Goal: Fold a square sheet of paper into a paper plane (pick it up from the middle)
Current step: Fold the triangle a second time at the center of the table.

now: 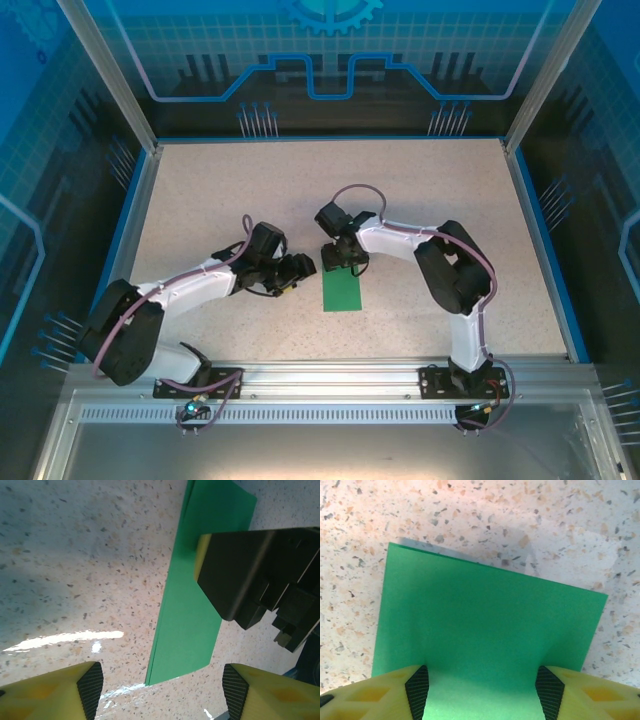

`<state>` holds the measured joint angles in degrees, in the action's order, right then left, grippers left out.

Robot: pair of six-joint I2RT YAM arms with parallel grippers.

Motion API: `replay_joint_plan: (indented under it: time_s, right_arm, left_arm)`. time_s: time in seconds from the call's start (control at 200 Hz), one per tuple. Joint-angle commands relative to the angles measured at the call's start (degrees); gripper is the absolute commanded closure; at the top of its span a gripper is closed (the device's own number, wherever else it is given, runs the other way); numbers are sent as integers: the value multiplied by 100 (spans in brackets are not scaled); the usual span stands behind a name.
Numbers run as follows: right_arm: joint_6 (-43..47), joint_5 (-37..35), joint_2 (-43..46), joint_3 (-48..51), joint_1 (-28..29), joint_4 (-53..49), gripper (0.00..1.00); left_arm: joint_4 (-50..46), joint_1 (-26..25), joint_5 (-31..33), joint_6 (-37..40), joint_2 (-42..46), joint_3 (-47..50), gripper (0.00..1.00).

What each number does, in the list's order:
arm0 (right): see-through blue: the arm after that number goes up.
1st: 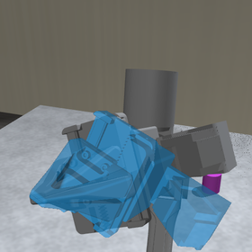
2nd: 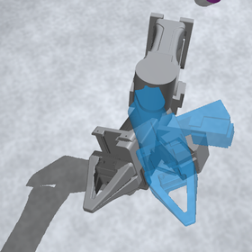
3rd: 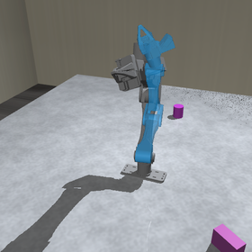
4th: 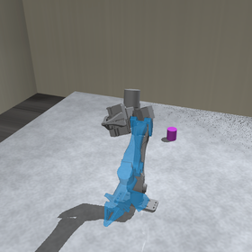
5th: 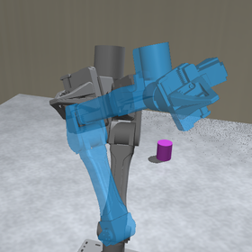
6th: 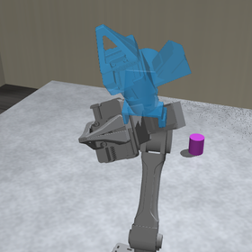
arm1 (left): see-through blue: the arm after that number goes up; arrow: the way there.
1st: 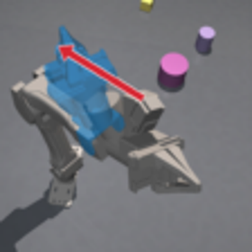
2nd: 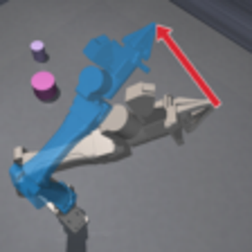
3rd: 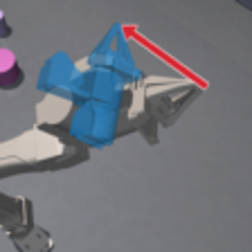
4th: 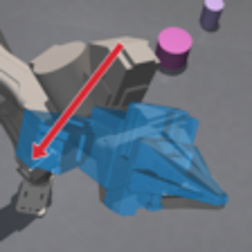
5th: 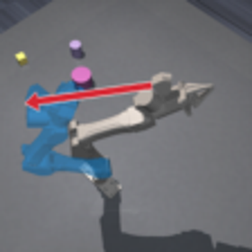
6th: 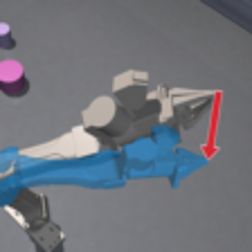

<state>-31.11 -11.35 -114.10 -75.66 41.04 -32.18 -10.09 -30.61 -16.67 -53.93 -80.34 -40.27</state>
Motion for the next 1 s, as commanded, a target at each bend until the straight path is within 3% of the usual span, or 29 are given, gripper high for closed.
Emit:
replay_joint_plan:
  time_s: [0.0, 0.14, 0.32, 0.65, 0.84, 0.995]
  right_arm:
    - [-116, 324, -230, 382, -109, -30, 41]
    - [-148, 525, -148, 601, -251, 179, 45]
    - [-228, 962, -113, 857, -473, 500, 50]
    - [-290, 1189, -94, 1040, -671, 702, 52]
    - [-303, 1219, -86, 1097, -702, 740, 52]
    - [-316, 1232, -105, 1122, -706, 767, 52]
  left_arm:
    - [291, -78, -535, 24, -208, 28, 35]
    - [658, -229, -923, -49, -508, -43, 42]
    - [641, -479, -945, -72, -827, -239, 47]
    - [449, -910, -804, -196, -1355, -532, 47]
    - [-331, -1060, -243, -66, -1502, -822, 45]
    - [-392, -1113, -151, -52, -1579, -902, 42]
